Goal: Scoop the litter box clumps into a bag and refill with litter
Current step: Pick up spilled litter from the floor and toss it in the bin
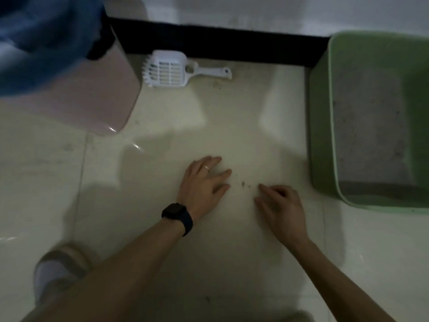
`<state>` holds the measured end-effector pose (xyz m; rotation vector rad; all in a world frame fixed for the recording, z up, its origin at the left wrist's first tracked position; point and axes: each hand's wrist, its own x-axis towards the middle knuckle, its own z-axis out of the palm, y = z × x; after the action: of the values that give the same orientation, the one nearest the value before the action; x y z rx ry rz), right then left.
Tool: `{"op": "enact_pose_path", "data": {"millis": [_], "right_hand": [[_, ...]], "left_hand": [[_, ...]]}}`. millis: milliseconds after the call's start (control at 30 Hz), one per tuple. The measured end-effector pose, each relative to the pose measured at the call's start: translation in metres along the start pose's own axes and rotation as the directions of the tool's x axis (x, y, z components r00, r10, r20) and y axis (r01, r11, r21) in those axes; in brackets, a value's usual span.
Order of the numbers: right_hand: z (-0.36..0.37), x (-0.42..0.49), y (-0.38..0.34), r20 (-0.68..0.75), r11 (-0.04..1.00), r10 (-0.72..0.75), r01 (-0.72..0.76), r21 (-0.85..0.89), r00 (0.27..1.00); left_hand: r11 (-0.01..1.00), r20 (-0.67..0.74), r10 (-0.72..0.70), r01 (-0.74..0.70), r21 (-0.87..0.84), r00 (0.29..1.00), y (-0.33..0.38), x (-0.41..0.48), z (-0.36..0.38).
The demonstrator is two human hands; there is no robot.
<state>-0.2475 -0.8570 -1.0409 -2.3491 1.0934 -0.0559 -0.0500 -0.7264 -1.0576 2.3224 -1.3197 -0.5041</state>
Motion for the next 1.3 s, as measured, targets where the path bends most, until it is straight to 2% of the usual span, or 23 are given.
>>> {"op": "enact_pose_path", "data": {"millis": [200,433,533,700,900,1000,1067,1167,1300], "right_hand": [[0.026,0.008,-0.007,-0.2,0.991,-0.071,0.091,0.093,0.977],[0.036,0.011,-0.002,-0.275,0.982,-0.109,0.146,0.12,0.955],[0.039,0.013,-0.001,-0.278,0.979,-0.118,0.159,0.13,0.953],[0.037,0.017,0.002,-0.252,0.977,-0.152,0.185,0.109,0.956],[0.036,0.021,0.005,-0.206,0.972,-0.188,0.211,0.099,0.96],[0.036,0.023,0.005,-0.194,0.973,-0.185,0.207,0.101,0.963],[0.034,0.025,0.005,-0.193,0.97,-0.199,0.221,0.099,0.961],[0.034,0.028,0.006,-0.198,0.965,-0.225,0.246,0.091,0.954],[0.033,0.029,0.007,-0.207,0.961,-0.234,0.258,0.101,0.95]], "left_hand": [[1.0,-0.048,-0.027,0.026,-0.01,0.998,0.01,-0.004,0.009],[0.985,-0.054,-0.134,0.139,0.103,0.99,0.026,0.009,0.016],[0.994,-0.046,-0.076,0.079,0.075,0.996,0.025,0.012,0.015],[0.995,-0.074,0.1,-0.101,-0.009,0.992,0.027,0.015,0.02],[0.96,-0.099,0.263,-0.25,0.126,0.96,0.025,0.025,0.022],[0.927,-0.059,0.32,-0.299,0.226,0.946,0.025,0.026,0.027],[0.919,-0.026,0.342,-0.328,0.22,0.94,0.024,0.028,0.027],[0.951,-0.006,0.282,-0.278,0.134,0.959,0.023,0.028,0.018],[0.994,-0.074,0.109,-0.106,0.036,0.991,0.012,0.018,-0.007]]}}
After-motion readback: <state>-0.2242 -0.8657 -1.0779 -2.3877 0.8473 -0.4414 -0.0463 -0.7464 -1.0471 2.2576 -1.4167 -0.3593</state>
